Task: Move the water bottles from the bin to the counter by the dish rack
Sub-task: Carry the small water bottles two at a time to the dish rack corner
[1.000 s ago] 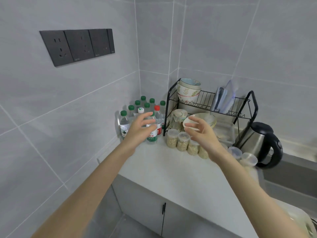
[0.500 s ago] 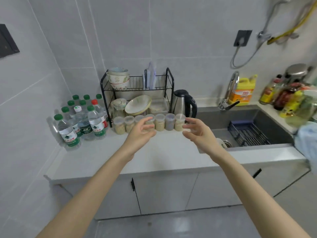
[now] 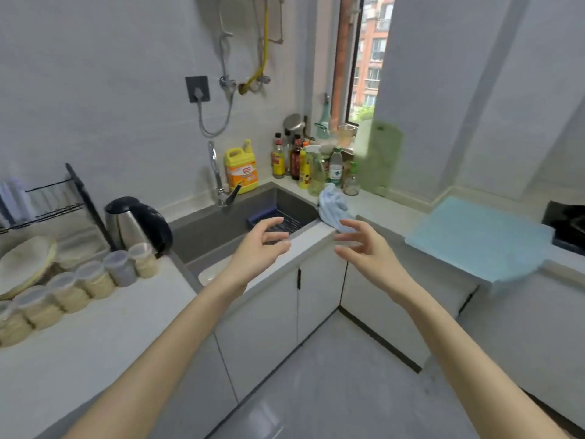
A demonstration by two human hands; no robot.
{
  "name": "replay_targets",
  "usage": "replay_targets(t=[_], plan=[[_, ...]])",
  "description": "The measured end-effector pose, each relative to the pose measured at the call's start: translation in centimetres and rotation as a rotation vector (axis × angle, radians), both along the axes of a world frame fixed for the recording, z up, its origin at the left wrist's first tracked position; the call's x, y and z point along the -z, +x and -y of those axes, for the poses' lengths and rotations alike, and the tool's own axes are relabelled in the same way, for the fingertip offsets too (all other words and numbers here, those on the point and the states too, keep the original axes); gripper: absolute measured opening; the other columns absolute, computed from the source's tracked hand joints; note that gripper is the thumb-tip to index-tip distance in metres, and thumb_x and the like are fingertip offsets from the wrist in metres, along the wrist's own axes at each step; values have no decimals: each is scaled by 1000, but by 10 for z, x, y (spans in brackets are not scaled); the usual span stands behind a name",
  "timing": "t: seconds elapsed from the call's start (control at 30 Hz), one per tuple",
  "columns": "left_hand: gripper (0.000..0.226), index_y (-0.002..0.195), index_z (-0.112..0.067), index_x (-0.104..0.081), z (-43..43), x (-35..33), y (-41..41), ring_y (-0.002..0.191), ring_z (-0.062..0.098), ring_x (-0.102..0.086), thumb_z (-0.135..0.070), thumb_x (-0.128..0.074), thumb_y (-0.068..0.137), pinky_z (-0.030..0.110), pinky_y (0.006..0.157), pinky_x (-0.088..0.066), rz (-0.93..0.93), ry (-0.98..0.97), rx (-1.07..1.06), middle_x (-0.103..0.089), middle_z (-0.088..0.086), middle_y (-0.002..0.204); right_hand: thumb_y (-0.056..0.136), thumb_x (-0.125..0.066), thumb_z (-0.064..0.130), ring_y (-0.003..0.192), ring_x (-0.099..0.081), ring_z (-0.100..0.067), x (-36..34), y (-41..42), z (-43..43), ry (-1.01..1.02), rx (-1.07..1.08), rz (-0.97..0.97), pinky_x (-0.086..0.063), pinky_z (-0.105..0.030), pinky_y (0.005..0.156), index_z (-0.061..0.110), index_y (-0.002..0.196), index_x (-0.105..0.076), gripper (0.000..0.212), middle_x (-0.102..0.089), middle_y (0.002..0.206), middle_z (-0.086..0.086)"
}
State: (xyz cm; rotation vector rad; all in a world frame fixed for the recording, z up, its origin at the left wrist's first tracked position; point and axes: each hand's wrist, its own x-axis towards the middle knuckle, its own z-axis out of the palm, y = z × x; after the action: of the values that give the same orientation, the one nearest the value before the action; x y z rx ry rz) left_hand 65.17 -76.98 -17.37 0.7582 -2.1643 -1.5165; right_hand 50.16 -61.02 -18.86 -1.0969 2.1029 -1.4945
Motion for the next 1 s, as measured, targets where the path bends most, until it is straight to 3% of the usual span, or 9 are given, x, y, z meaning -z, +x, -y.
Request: replay_targets(t=[0.27, 0.37, 0.47, 1.0], plan=[[48, 136, -29, -44, -144, -4, -170, 105, 8, -59, -20, -61, 92, 28, 86, -49, -55, 6, 306, -61, -3, 122, 91, -64, 21, 99, -64, -15, -7, -112, -189, 8, 326, -51, -52, -30, 88, 30, 136, -45, 50, -63, 118, 6], [47, 135, -30, -44, -211, -4, -231, 99, 4, -59, -19, -60, 92, 31, 88, -50, -66, 23, 414, -61, -3, 123, 91, -64, 18, 100, -64, -18, -10, -147, -267, -16, 437, -40, -51, -24, 84, 28, 136, -46, 49, -63, 119, 4], [48, 134, -33, -45, -277, -5, -284, 108, 8, -60, -21, -61, 91, 35, 93, -50, -57, 37, 517, -62, -6, 122, 92, -63, 17, 102, -63, -15, -13, -175, -340, -26, 541, -36, -49, -18, 78, 28, 135, -45, 48, -62, 120, 4], [47, 133, -31, -47, -562, -25, -504, 109, 13, -62, -16, -61, 91, 37, 95, -51, -91, 59, 1024, -64, -5, 118, 91, -63, 15, 96, -63, -5, -26, -283, -613, -14, 1079, -64, -47, -14, 74, 28, 136, -45, 50, -60, 124, 9]])
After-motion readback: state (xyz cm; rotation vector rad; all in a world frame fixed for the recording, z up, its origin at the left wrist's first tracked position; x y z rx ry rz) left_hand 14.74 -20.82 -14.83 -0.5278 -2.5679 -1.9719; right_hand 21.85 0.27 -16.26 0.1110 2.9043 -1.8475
